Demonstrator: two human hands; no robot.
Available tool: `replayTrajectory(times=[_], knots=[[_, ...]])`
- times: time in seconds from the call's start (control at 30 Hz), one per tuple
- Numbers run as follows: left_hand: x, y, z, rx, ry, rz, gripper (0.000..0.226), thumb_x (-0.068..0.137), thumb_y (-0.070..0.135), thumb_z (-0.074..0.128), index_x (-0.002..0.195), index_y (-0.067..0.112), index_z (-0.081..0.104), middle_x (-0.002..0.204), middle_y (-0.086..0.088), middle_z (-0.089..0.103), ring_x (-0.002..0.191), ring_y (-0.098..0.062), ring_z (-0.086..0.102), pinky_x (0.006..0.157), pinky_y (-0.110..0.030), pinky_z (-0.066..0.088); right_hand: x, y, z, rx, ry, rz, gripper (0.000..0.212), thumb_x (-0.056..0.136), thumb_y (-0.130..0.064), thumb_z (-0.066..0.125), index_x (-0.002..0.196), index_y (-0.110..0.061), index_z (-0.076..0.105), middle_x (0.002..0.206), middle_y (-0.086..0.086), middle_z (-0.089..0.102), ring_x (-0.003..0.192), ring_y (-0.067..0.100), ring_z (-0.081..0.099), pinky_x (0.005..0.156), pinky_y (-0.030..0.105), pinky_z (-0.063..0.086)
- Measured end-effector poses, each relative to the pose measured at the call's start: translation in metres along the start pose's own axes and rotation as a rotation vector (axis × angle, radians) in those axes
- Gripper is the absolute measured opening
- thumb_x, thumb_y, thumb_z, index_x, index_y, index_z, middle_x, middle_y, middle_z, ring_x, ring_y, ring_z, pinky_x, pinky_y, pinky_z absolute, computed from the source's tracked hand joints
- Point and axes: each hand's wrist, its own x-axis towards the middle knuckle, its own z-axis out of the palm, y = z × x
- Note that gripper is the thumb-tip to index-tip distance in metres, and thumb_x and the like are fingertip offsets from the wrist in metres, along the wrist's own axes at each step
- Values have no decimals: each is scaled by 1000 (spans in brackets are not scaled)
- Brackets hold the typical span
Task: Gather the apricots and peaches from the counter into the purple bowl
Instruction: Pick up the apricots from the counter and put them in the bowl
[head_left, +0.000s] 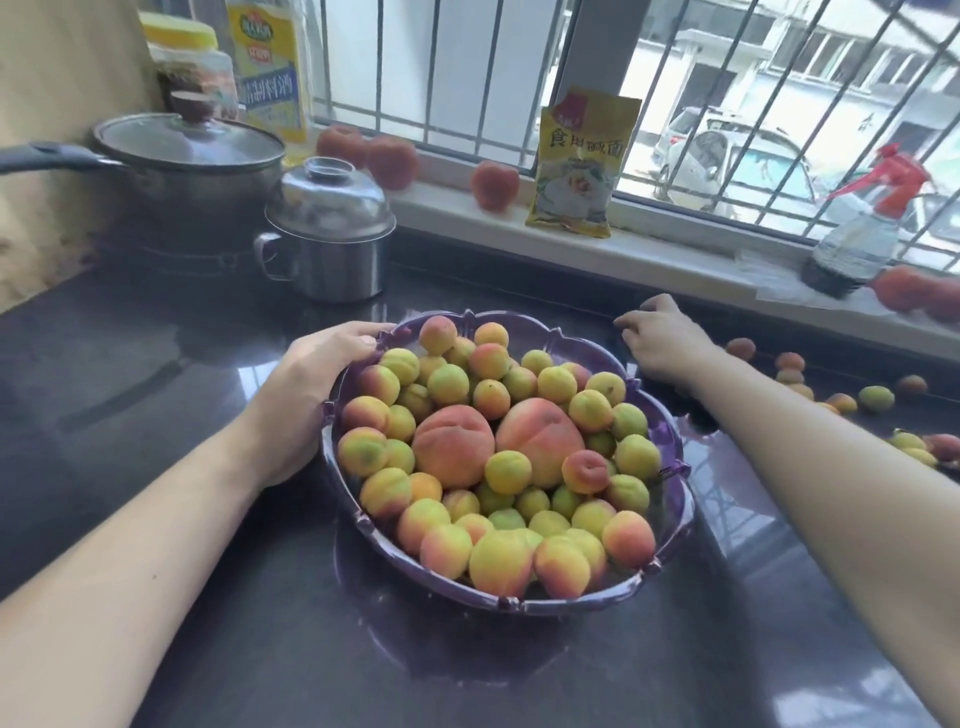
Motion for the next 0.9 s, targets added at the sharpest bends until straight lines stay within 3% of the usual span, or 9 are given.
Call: replayTrajectory(times=[0.17, 0.33, 0.5, 0.6, 0.8, 0.9], knots=[[4, -4, -4, -22, -7, 2, 43, 93, 25, 52, 123, 4, 74, 117, -22, 77, 103, -31, 76, 87, -40, 63, -1, -6, -1, -66, 15, -5, 40, 107, -18, 37, 140, -9, 57, 145, 8, 43, 131, 29, 40, 101, 35, 41], [4, -5, -4, -22, -4, 4, 47, 89, 27, 52, 123, 5, 75, 118, -22, 77, 106, -33, 74, 93, -45, 61, -4, -7, -1, 94, 130, -49, 34, 101, -23, 48, 127, -14, 68, 137, 6, 42, 124, 29, 50, 109, 41, 42], [3, -3, -3, -30, 3, -11, 46, 89, 27, 53, 122, 4, 75, 119, -25, 76, 109, -37, 73, 99, -51, 56, -28, -20, -15, 227, 227, -152, 20, 93, -13, 61, 113, -17, 63, 116, 2, 53, 106, 24, 54, 90, 34, 45], [1, -2, -2, -22, 8, -15, 47, 89, 28, 53, 121, 2, 75, 118, -26, 76, 106, -36, 72, 98, -51, 57, -48, -22, -23, 286, 257, -173, 21, 89, -11, 68, 107, -18, 58, 99, -3, 61, 94, 21, 58, 87, 38, 50], [-3, 1, -2, -6, 14, -35, 49, 89, 30, 53, 123, 0, 73, 122, -30, 72, 105, -37, 70, 103, -63, 52, -116, -30, -72, 785, 348, -53, 18, 97, -27, 66, 115, -26, 62, 101, -4, 65, 81, 14, 70, 72, 30, 58], [-5, 3, -2, -2, 15, -38, 49, 90, 30, 53, 122, -1, 73, 123, -32, 71, 105, -38, 70, 104, -65, 51, -156, -39, -96, 875, 252, -71, 12, 95, -26, 70, 106, -28, 68, 99, -2, 72, 80, 25, 76, 78, 49, 62]])
